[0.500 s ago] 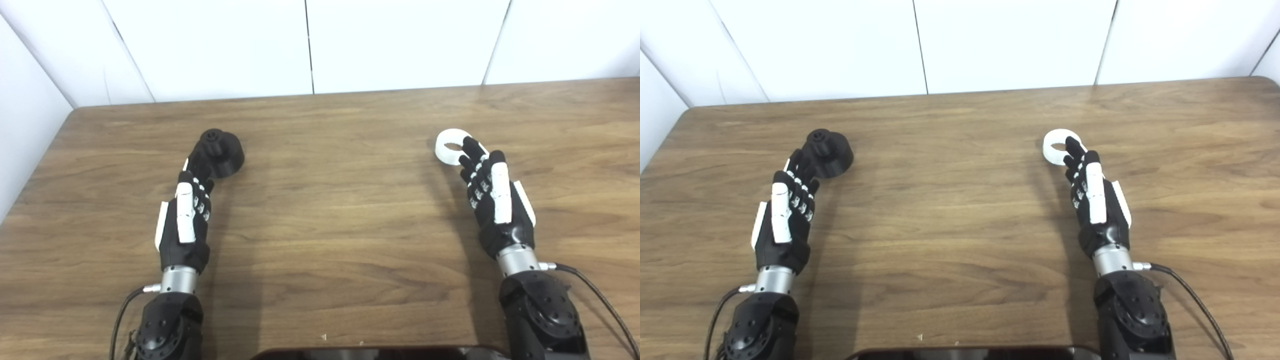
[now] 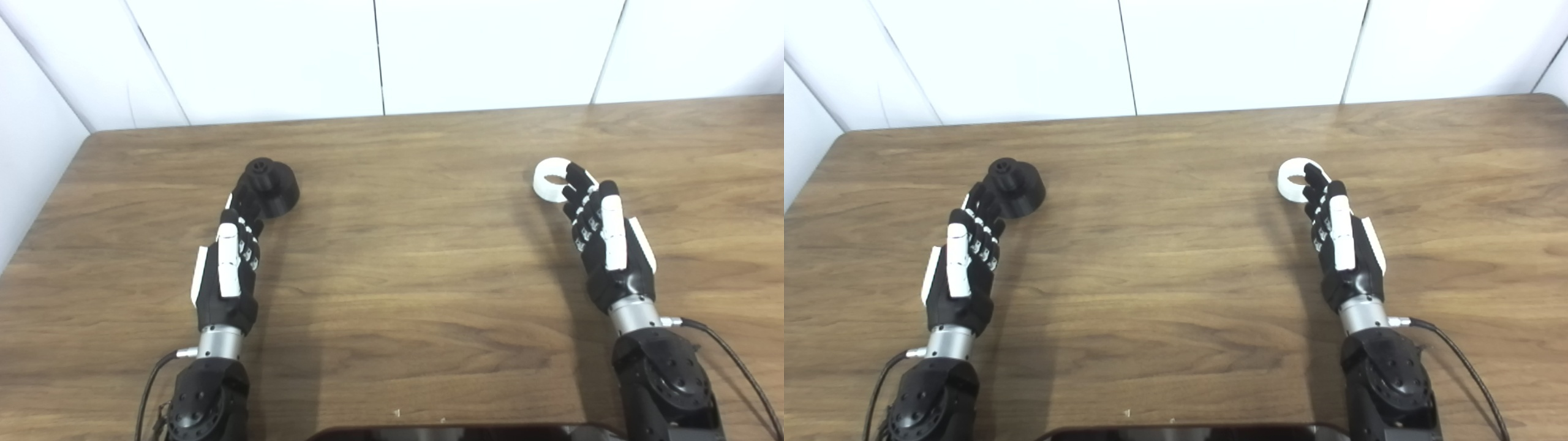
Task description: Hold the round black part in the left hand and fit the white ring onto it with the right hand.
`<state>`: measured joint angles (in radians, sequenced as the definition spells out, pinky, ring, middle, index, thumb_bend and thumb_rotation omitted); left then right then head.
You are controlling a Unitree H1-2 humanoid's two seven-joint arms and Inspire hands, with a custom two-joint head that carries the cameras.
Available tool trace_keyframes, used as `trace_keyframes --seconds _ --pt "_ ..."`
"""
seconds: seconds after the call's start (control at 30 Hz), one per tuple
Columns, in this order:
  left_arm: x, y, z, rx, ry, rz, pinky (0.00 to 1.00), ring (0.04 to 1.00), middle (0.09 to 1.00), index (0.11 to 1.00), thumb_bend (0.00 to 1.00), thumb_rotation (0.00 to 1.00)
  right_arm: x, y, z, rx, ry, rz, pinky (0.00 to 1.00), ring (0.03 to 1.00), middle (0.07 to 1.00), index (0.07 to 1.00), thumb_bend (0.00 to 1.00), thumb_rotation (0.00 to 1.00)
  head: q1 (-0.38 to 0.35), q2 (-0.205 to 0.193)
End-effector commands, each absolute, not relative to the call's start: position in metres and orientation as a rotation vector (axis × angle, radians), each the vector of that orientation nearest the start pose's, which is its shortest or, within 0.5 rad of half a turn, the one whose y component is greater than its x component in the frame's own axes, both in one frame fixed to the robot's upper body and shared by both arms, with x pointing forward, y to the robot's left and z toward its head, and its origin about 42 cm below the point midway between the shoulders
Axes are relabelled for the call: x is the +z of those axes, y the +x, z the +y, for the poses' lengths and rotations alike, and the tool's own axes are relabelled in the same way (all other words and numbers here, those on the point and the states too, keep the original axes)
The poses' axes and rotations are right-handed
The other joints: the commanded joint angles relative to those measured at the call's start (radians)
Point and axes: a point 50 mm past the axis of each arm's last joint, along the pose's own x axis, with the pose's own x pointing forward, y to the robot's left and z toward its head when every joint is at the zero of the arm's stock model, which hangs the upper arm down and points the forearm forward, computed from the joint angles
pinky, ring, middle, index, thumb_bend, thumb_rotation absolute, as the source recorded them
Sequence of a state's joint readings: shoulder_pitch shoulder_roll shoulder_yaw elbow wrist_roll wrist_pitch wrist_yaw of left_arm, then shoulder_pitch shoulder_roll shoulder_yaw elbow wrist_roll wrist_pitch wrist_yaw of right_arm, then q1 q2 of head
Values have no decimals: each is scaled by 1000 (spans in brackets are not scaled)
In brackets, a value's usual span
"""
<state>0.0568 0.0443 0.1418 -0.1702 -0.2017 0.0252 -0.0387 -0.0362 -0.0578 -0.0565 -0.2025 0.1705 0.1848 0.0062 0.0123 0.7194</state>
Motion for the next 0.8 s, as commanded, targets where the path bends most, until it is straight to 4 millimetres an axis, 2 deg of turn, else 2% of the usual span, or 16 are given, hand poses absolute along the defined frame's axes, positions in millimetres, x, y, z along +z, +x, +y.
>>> trace_keyframes --seconds 0.0,0.5,0.63,0.7,0.77 --pt "146 269 265 80 -112 -186 1000 1000 1000 987 503 994 168 300 -234 24 115 -138 1000 966 954 902 494 1000 1 2" --pt "144 270 264 84 -124 -179 1000 1000 1000 987 489 976 167 300 -234 27 111 -134 1000 966 954 903 491 1000 4 1" --pt "147 270 270 84 -49 -160 1000 1000 1000 994 534 785 167 301 -235 30 102 -140 1000 963 953 904 490 1000 13 -1" --pt "154 267 277 72 59 -140 1000 1000 1000 999 593 646 166 301 -235 33 102 -144 1000 966 955 904 495 1000 17 -1" --pt "163 265 285 87 135 -125 1000 1000 1000 1000 650 560 166 302 -235 30 110 -143 1000 966 954 902 495 1000 23 -3"
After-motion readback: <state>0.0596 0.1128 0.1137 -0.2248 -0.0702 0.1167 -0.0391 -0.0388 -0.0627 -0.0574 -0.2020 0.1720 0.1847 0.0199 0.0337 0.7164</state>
